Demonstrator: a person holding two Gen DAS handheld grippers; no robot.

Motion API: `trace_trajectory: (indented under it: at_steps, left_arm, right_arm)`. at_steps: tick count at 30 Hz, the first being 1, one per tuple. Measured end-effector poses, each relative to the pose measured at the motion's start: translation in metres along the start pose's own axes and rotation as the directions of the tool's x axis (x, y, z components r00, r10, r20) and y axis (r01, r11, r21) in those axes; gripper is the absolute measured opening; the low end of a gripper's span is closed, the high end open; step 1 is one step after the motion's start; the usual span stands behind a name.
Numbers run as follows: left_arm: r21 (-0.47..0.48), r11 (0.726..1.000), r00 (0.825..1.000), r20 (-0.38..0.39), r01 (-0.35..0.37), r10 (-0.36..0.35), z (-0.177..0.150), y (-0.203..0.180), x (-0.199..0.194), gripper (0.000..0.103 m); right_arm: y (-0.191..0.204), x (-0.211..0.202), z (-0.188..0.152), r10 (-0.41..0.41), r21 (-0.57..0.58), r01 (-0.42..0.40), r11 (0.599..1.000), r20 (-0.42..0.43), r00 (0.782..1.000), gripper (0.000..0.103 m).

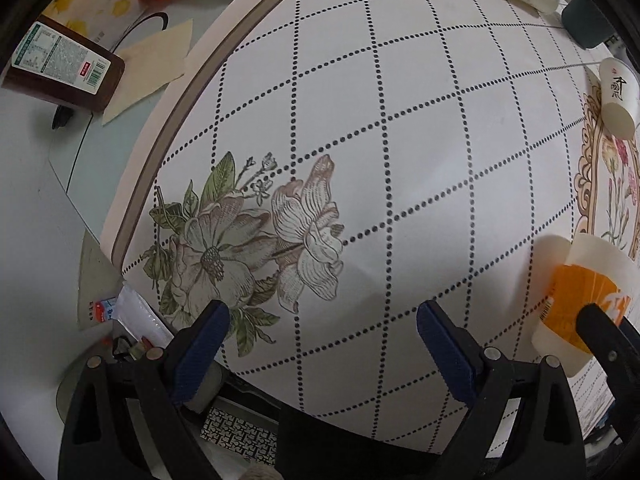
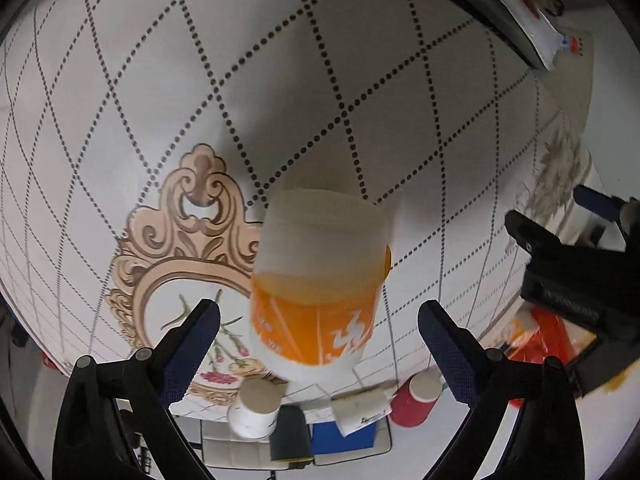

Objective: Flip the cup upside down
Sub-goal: 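Roll the right gripper and close it around the orange-and-white cup, then lift the cup with the right gripper and turn it upside down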

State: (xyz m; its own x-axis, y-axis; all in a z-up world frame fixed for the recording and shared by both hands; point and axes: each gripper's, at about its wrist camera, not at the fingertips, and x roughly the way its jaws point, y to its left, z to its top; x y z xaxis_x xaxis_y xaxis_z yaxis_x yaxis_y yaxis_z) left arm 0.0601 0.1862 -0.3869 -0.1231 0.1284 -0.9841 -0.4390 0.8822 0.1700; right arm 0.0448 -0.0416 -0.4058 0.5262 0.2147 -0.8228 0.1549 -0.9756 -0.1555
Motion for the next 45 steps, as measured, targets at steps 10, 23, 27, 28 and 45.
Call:
trace_trajectory:
  at_steps: [10,23,27,28,45]
  left_arm:
    - [0.010,0.999,0.999,0.002,-0.034,0.034,0.008,-0.001,0.002,0.097]
    - [0.014,0.999,0.999,0.000,-0.052,0.052,0.021,-0.008,-0.006,0.096]
    - [0.014,0.998,0.998,0.000,-0.056,0.056,0.025,-0.011,-0.008,0.096]
    - [0.013,0.998,0.998,0.000,-0.056,0.057,0.025,-0.012,-0.008,0.096]
    - [0.053,0.994,0.995,0.030,-0.096,0.095,0.028,-0.034,-0.021,0.096]
  right_arm:
    - [-0.009,0.036,-0.010,0.013,-0.072,-0.013,0.997,0.012,1.000,0.093]
    - [-0.011,0.062,-0.018,0.035,-0.064,-0.034,0.997,0.015,0.999,0.075]
    - [-0.026,0.057,-0.011,0.050,-0.012,-0.050,0.999,0.024,0.998,0.075]
    - [-0.028,0.058,-0.012,0.049,-0.002,-0.049,0.999,0.023,0.999,0.074]
    - [-0.098,0.069,-0.030,0.190,0.439,-0.186,0.879,0.037,0.981,0.073]
